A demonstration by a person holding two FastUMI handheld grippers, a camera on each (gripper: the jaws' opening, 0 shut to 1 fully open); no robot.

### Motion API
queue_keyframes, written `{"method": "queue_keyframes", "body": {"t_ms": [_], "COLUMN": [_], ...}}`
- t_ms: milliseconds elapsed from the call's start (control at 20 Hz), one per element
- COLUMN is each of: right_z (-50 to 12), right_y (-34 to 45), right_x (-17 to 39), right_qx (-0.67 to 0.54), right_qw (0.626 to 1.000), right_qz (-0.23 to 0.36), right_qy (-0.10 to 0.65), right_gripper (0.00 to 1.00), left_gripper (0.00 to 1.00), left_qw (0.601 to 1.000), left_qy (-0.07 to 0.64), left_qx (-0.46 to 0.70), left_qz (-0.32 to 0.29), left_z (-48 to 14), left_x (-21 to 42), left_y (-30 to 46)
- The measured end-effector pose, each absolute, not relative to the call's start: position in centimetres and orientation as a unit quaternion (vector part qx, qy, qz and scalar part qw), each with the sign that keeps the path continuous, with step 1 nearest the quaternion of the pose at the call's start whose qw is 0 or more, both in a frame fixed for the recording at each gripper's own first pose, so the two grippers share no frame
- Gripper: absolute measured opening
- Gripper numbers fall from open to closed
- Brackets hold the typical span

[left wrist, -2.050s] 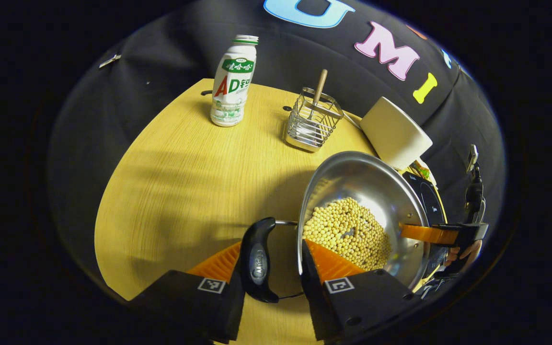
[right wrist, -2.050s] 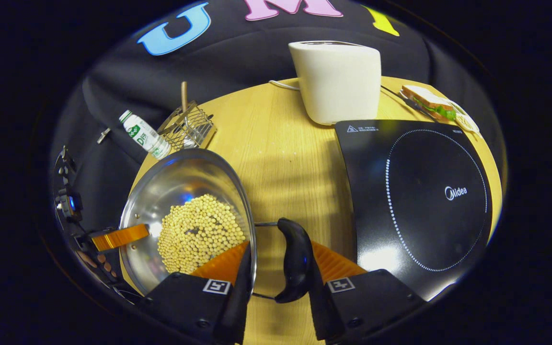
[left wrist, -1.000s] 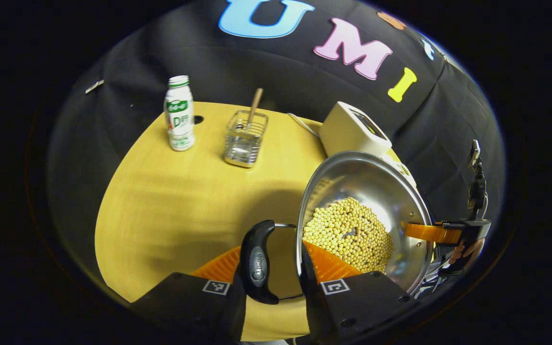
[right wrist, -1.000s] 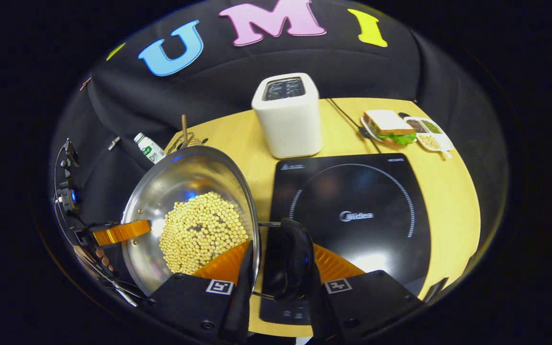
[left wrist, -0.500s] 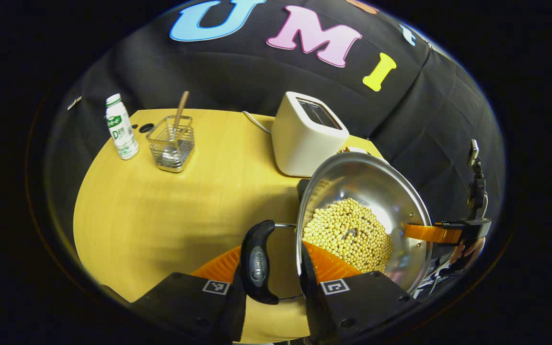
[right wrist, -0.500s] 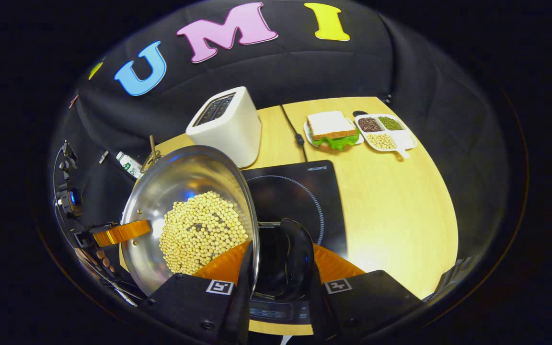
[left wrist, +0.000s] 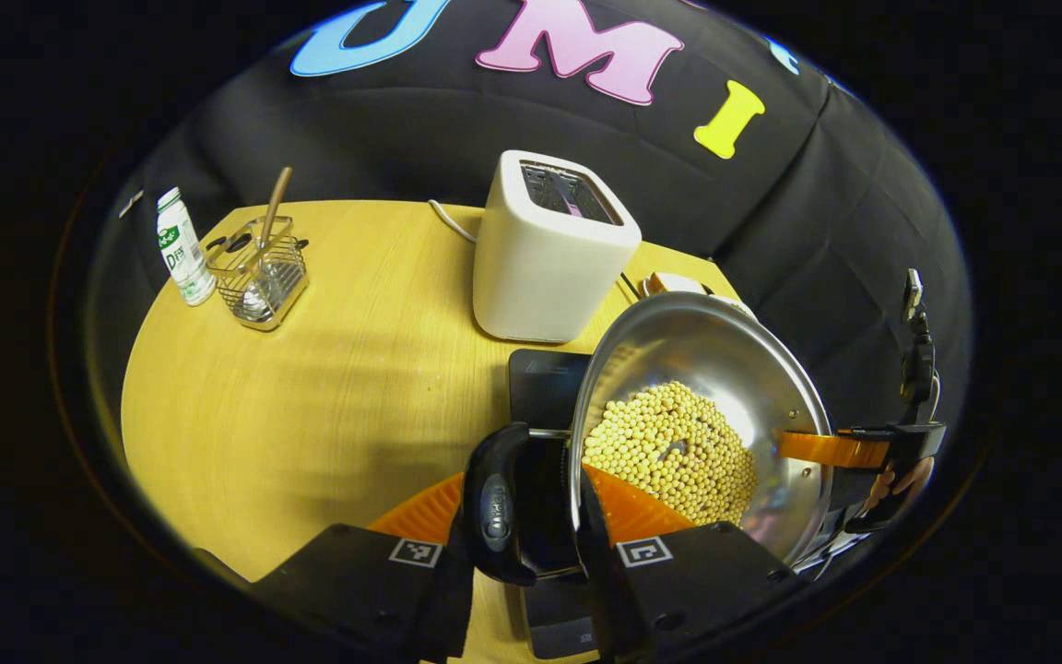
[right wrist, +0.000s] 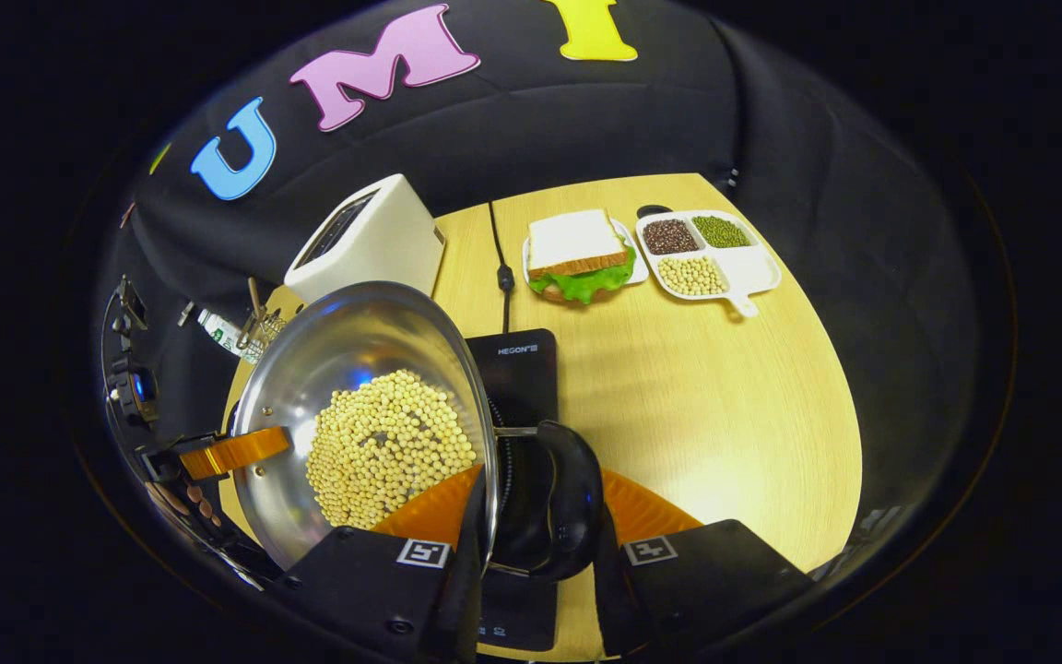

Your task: First push the handle of the pot to place it horizontally, then grasp the pot with both hands and set it on the induction cooktop.

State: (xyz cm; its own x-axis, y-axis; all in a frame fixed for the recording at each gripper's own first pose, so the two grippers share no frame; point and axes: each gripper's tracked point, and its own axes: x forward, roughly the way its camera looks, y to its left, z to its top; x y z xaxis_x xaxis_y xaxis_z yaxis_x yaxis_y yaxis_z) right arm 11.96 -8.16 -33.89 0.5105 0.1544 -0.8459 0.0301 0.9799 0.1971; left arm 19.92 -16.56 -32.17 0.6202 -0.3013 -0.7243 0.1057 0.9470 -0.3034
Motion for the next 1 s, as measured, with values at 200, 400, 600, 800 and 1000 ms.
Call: {"method": "queue_keyframes", "body": {"t_ms": [200,400,600,800,1000], "right_z": [-35.4,-35.3,-35.3,-35.3,-35.3], "right_y": [-8.4,-8.2,-8.4,-8.3,-8.3], "right_x": [12.7,13.6,13.6,13.6,13.7], "right_qx": [0.093,0.104,0.106,0.107,0.111], "right_qw": [0.858,0.862,0.862,0.861,0.860], "right_qz": [0.042,0.047,0.045,0.046,0.046], "right_qy": [0.503,0.494,0.495,0.495,0.496], "right_gripper": [0.53,0.54,0.53,0.50,0.50], "left_gripper": [0.54,0.55,0.55,0.56,0.57], "left_qw": [0.889,0.891,0.890,0.891,0.889], "left_qy": [0.429,0.424,0.427,0.425,0.429], "left_qx": [-0.117,-0.128,-0.127,-0.129,-0.134], "left_qz": [-0.109,-0.104,-0.100,-0.097,-0.089], "left_z": [-33.2,-33.8,-33.9,-33.9,-33.9], "left_x": [20.3,20.9,20.9,20.9,21.0], "left_y": [-16.8,-16.5,-16.5,-16.5,-16.5]}}
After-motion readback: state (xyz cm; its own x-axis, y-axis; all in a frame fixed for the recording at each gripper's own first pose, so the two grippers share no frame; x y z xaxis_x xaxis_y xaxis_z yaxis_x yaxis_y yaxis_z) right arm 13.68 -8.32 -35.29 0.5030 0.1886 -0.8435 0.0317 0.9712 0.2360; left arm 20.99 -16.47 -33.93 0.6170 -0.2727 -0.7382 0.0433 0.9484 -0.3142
